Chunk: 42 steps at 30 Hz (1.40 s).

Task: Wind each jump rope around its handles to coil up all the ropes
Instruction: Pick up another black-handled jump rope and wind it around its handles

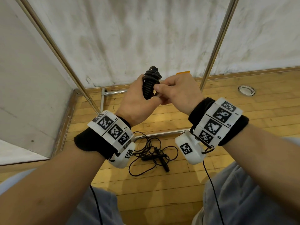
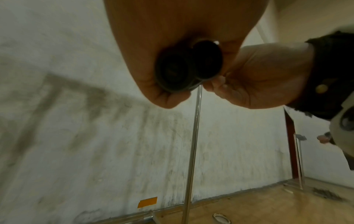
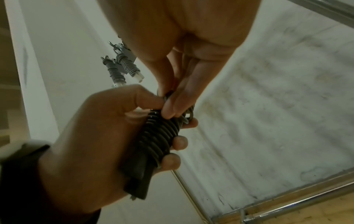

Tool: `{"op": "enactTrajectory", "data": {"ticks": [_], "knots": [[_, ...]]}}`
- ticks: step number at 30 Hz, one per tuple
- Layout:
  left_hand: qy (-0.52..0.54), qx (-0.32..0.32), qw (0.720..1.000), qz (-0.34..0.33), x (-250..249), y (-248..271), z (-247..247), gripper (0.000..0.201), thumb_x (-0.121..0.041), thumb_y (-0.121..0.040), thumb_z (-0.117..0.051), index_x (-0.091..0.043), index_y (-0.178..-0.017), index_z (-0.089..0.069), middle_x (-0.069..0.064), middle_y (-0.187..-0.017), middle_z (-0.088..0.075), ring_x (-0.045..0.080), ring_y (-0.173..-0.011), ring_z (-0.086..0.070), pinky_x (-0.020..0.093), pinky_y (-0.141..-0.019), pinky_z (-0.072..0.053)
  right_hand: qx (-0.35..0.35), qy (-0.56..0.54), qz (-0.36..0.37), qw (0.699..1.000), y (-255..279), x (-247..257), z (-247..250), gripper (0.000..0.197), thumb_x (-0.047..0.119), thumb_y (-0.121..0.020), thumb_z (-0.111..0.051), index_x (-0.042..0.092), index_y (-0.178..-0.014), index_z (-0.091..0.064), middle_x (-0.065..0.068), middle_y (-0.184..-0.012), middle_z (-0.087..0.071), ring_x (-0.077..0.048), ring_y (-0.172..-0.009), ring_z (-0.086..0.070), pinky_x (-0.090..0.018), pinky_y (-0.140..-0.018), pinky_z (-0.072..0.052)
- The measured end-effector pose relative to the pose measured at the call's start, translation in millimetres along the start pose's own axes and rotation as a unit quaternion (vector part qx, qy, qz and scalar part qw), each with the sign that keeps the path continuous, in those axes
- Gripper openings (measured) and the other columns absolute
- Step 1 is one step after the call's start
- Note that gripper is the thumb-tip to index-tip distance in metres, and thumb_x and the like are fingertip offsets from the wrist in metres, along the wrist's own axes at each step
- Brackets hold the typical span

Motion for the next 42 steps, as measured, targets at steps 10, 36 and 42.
{"op": "enactTrajectory", "data": {"ticks": [10,36,42], "knots": [[0.019,-0.025,0.999,0.007,2.5,-1.9,7.8,0.022,-0.031,-0.094,-0.057,-0.021,-0.113,-0.054,-0.014,-0.072,-0.053,0.004,-0.063,-0.052,0.029,-0.064,-0.041,-0.086,0.066,0.111,0.988,4.3,19.7,14.7,0.010,0.015,-0.086,-0.061,0.016,-0.092,-0.069,0.007,-0.082,-0.064,-0.011,-0.077,-0.064,-0.021,-0.071,-0.052],[0.069,0.011,0.997,-0.024,-10.8,2.3,11.6,0.034,-0.024,-0.095,-0.053,-0.017,-0.128,-0.051,-0.004,-0.087,-0.064,0.014,-0.067,-0.065,0.028,-0.051,-0.049,-0.082,0.140,0.227,0.960,7.9,34.1,7.3,0.009,0.014,-0.076,-0.061,0.018,-0.079,-0.054,0.005,-0.082,-0.050,-0.013,-0.068,-0.055,-0.020,-0.062,-0.049],[0.084,0.008,0.996,-0.036,-13.9,-0.7,10.6,0.031,-0.023,-0.094,-0.051,-0.023,-0.125,-0.049,-0.010,-0.083,-0.060,0.004,-0.063,-0.056,0.015,-0.051,-0.043,-0.103,0.093,0.196,0.971,5.9,24.5,6.5,0.011,0.009,-0.082,-0.063,0.012,-0.093,-0.063,0.004,-0.092,-0.057,-0.017,-0.075,-0.065,-0.032,-0.070,-0.055]]}}
Point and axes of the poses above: each hand's wrist, its own y-axis away from the middle knuckle, its own z-axis out of the back of the hand, x = y × z, the point moved 9 cm from there along -y, towards the middle knuckle
